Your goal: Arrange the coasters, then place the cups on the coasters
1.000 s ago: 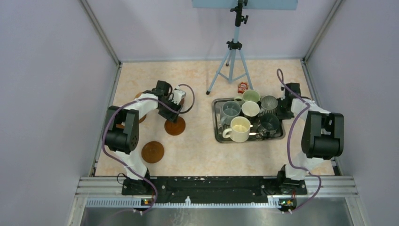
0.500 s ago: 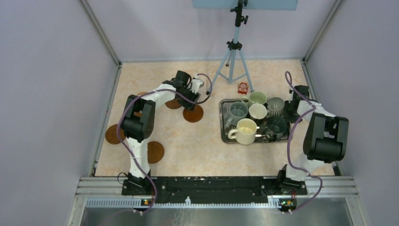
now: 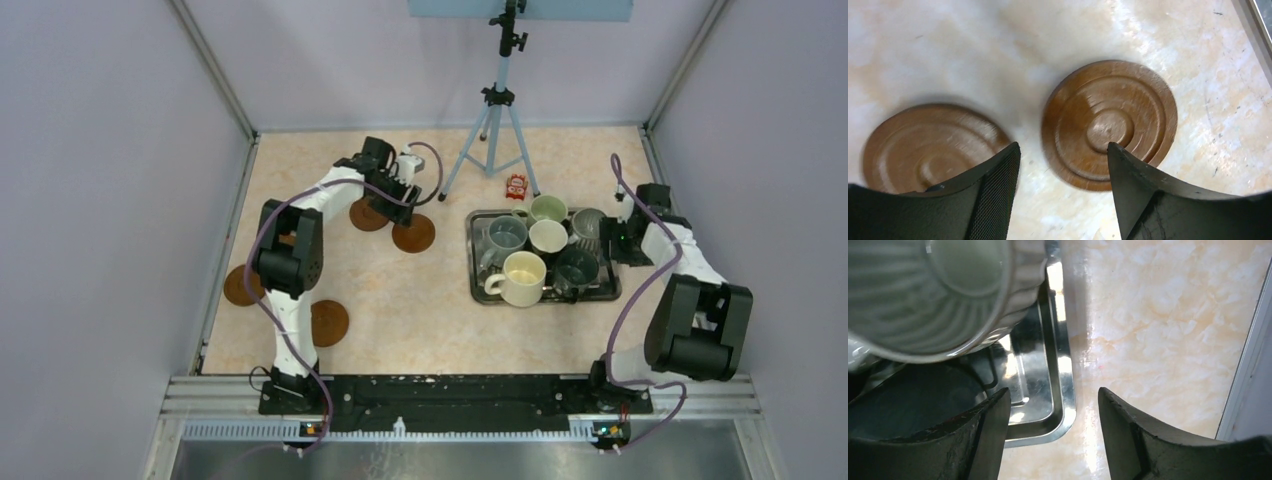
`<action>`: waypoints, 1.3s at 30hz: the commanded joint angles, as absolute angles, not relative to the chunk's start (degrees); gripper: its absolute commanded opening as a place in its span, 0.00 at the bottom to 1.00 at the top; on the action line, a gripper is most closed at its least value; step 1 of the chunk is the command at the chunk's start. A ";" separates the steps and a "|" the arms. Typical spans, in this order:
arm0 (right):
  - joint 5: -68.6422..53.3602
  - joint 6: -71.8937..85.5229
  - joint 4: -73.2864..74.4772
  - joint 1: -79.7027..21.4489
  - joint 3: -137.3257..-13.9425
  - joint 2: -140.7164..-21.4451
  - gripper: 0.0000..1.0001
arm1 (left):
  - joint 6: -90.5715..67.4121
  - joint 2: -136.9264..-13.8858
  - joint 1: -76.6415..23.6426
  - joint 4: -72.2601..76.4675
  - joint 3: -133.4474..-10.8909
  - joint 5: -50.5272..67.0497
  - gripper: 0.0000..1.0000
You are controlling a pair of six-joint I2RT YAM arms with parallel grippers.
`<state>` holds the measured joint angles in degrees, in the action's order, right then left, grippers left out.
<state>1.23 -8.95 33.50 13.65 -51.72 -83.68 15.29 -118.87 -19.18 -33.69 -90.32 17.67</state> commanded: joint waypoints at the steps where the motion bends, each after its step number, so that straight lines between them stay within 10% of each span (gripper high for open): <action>1: -3.69 -10.83 36.25 13.96 -52.67 -79.29 0.65 | 16.82 -112.82 -14.07 -35.08 -91.47 18.70 0.70; 39: -6.91 -21.41 47.09 16.63 -61.10 -75.76 0.64 | 23.46 -110.08 -4.83 -32.26 -75.67 8.19 0.58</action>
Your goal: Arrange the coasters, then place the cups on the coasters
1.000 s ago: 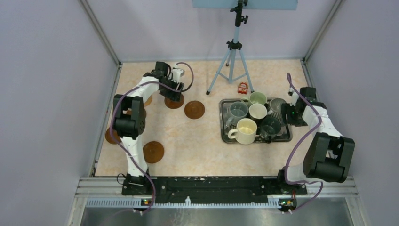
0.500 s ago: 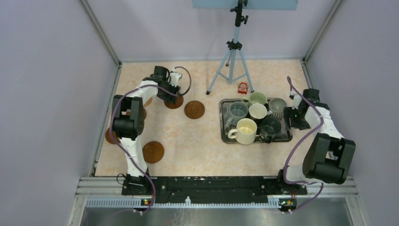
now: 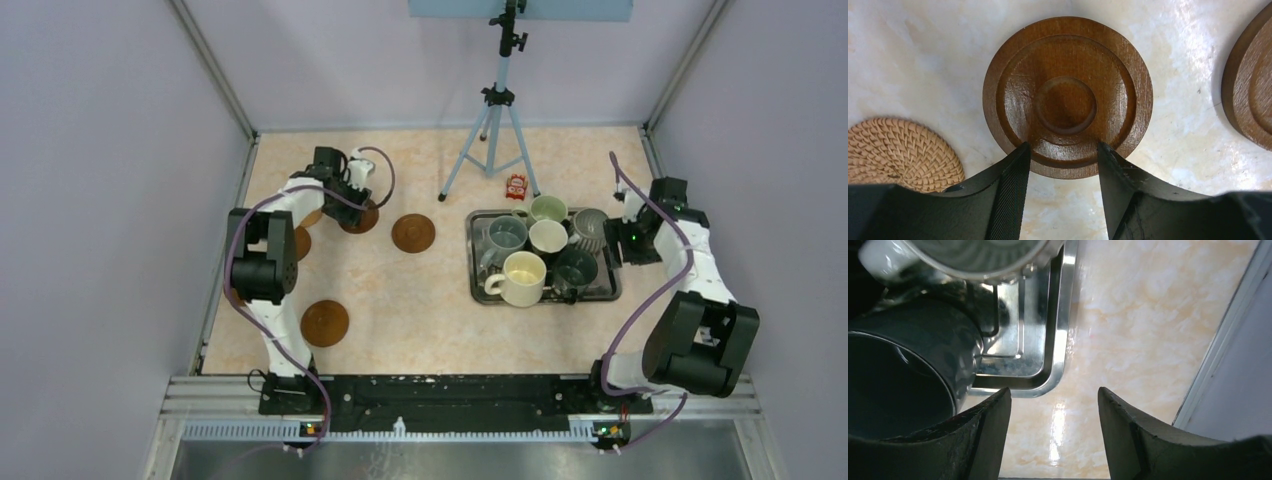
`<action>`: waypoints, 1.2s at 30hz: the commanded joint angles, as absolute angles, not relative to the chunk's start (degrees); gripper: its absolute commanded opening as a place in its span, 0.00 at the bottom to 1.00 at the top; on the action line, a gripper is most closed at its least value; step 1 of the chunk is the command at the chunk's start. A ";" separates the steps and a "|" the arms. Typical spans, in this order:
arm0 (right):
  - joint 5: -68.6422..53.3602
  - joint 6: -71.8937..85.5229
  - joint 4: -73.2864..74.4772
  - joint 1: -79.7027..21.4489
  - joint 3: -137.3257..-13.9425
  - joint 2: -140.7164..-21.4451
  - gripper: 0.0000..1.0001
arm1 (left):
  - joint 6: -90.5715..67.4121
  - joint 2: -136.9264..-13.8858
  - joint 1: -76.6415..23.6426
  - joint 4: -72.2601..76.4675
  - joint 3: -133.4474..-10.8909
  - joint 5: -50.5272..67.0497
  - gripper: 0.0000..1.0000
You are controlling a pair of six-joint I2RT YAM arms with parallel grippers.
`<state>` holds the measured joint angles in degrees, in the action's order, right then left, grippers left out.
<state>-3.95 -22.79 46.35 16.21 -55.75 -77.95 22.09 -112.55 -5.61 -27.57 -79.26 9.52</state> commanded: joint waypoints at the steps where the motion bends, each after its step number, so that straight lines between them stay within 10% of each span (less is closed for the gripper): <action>1: -7.19 -20.84 47.22 16.68 -61.57 -75.78 0.64 | 23.58 -109.41 -4.83 -32.38 -74.87 8.40 0.58; 23: -11.86 -14.79 43.41 16.69 -68.40 -77.05 0.65 | 27.62 -100.18 10.65 -43.47 -81.18 15.15 0.78; 36: -12.79 -13.62 42.14 16.69 -66.11 -77.57 0.64 | 32.51 -105.02 18.53 -37.18 -77.16 10.56 0.59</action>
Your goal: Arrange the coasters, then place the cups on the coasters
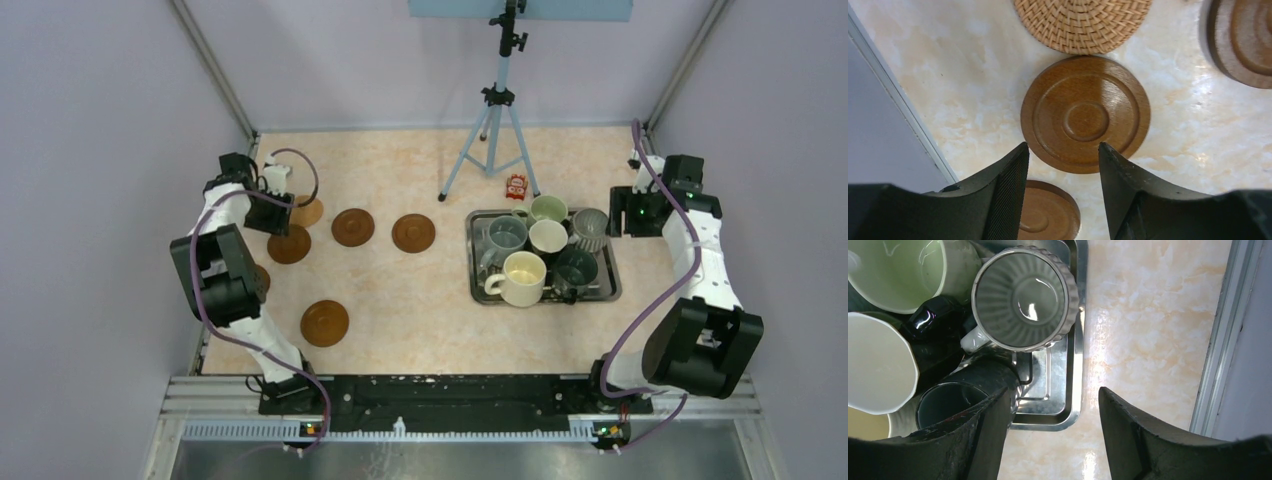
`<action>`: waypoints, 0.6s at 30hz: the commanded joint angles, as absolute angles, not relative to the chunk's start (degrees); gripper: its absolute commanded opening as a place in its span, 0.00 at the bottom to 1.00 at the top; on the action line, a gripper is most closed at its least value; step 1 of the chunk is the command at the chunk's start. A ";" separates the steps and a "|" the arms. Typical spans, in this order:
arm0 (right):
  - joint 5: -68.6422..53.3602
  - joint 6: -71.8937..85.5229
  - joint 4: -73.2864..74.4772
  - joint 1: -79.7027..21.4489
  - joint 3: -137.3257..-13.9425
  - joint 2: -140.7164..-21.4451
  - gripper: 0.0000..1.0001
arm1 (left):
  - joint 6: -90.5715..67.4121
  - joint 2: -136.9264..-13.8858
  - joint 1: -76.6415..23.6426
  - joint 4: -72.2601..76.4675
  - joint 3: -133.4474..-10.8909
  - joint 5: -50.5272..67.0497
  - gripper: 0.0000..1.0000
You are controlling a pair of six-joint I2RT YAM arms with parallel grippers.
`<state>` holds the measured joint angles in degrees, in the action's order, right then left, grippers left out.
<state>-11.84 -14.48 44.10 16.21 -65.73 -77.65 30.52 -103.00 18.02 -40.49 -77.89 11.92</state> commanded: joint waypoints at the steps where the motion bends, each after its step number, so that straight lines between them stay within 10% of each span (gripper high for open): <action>1: -12.71 -13.74 42.18 16.63 -66.17 -77.80 0.64 | 32.67 -105.62 18.61 -36.69 -76.90 10.15 0.59; 18: -11.80 -14.85 43.08 16.63 -67.38 -79.69 0.64 | 39.35 -103.12 24.00 -35.95 -67.51 8.33 0.54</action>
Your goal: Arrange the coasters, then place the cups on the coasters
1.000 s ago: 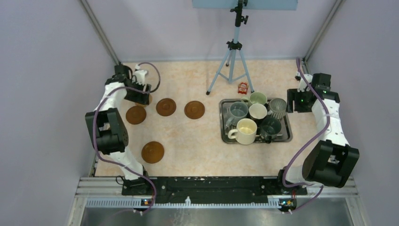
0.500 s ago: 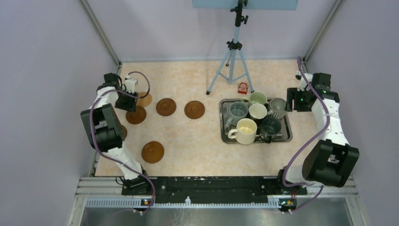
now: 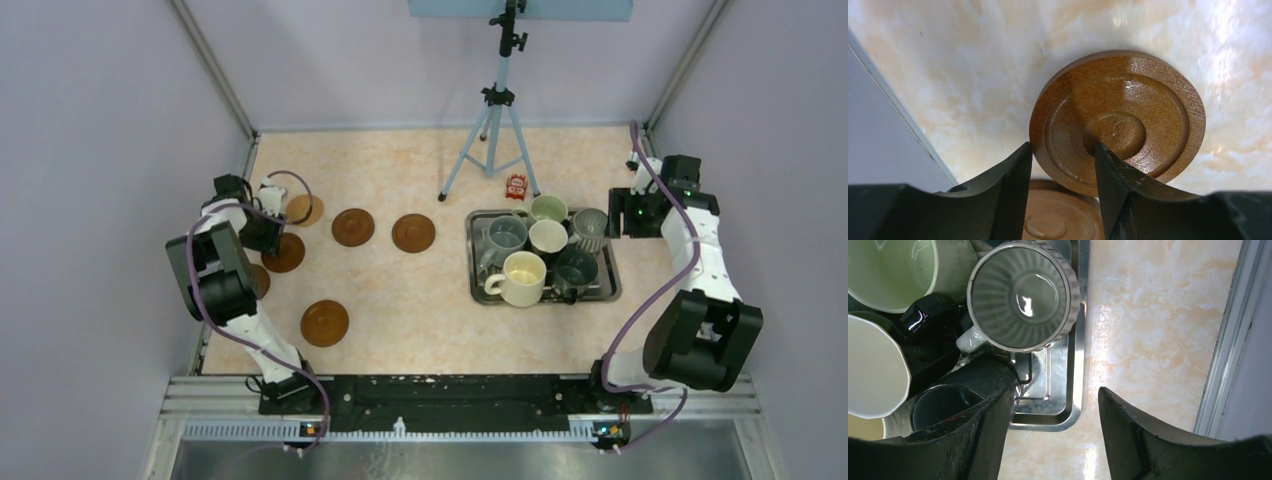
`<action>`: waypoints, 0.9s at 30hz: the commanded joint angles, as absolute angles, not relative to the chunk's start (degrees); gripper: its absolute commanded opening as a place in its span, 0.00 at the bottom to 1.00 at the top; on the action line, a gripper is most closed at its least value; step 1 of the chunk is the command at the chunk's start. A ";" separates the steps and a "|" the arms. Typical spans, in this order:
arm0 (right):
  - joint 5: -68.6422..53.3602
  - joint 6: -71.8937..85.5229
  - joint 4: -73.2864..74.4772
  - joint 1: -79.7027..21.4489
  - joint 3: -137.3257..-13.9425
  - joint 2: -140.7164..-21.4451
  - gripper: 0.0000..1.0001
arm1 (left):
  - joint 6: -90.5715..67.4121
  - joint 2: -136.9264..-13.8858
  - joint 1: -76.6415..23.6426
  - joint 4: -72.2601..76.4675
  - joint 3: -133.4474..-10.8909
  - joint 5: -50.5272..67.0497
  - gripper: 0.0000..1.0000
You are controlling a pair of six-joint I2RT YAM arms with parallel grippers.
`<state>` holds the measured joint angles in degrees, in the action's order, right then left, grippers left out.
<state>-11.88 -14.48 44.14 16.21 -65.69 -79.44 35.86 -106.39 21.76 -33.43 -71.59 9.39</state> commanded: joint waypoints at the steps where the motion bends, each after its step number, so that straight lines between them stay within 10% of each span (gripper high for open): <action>1: -11.78 -14.85 42.87 16.68 -67.20 -79.74 0.64 | 39.82 -102.59 24.26 -36.06 -66.90 8.30 0.54; 27: -11.07 -13.45 43.09 16.68 -67.15 -80.11 0.63 | 60.64 -83.78 19.78 -54.39 -58.21 22.22 0.78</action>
<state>-11.40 -14.26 44.14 16.21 -65.69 -80.34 54.22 -85.82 22.35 -49.19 -64.31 20.23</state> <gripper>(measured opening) 0.636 0.780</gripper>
